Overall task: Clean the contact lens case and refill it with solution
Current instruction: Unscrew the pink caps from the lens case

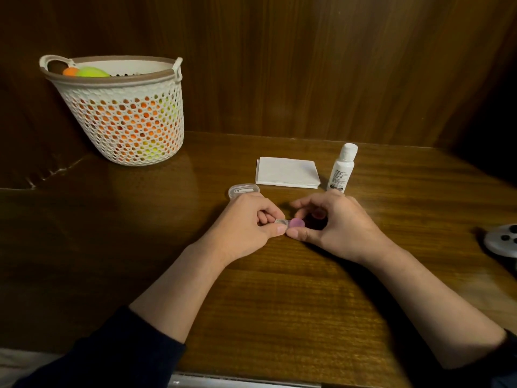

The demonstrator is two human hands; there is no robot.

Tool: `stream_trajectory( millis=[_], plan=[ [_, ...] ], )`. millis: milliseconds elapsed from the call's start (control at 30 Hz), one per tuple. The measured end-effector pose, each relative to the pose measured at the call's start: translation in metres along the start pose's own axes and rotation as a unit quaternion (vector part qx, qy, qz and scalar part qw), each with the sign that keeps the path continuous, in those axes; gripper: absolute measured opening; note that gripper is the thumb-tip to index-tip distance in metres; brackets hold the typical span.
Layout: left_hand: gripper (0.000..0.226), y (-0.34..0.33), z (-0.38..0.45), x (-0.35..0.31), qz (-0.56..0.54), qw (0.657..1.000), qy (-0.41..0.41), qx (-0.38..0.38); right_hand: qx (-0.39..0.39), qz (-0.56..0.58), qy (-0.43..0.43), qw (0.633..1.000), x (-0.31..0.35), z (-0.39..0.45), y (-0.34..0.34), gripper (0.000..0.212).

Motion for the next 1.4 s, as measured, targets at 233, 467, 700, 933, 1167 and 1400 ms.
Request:
stream_trajectory(
  millis=[233, 467, 700, 933, 1167, 1400],
  plan=[
    [0.017, -0.001, 0.001, 0.001, -0.016, 1.0, -0.002, 0.001, -0.01, 0.005, -0.002, 1.0, 0.004, 0.002, 0.002, 0.026],
    [0.015, -0.001, 0.001, 0.001, -0.006, 1.0, -0.002, 0.0, -0.005, -0.004, -0.017, 1.0, 0.003, 0.0, 0.002, 0.068],
    [0.016, -0.001, 0.002, 0.003, -0.014, 1.0, 0.001, 0.001, -0.021, -0.001, 0.01, 1.0, 0.002, 0.002, 0.003, 0.051],
    [0.02, -0.001, 0.001, 0.0, -0.009, 1.0, -0.004, 0.0, 0.04, 0.018, 0.027, 0.999, 0.001, -0.001, 0.003, 0.049],
    [0.018, -0.001, 0.002, 0.003, -0.003, 1.0, -0.013, -0.003, -0.008, -0.011, 0.031, 0.999, -0.002, 0.001, 0.005, 0.061],
    [0.019, -0.001, 0.003, 0.004, -0.014, 1.0, -0.008, -0.003, 0.029, 0.039, 0.025, 0.999, -0.006, 0.0, 0.003, 0.045]
  ],
)
Point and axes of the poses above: each hand's wrist, its own z-axis towards the middle knuckle, its own y-axis out of the back of the hand, x = y × z, the point moved 6 cm from there along z, towards the middle knuckle, and after that the axes turned 9 degrees about y, right-handed, at the moved point
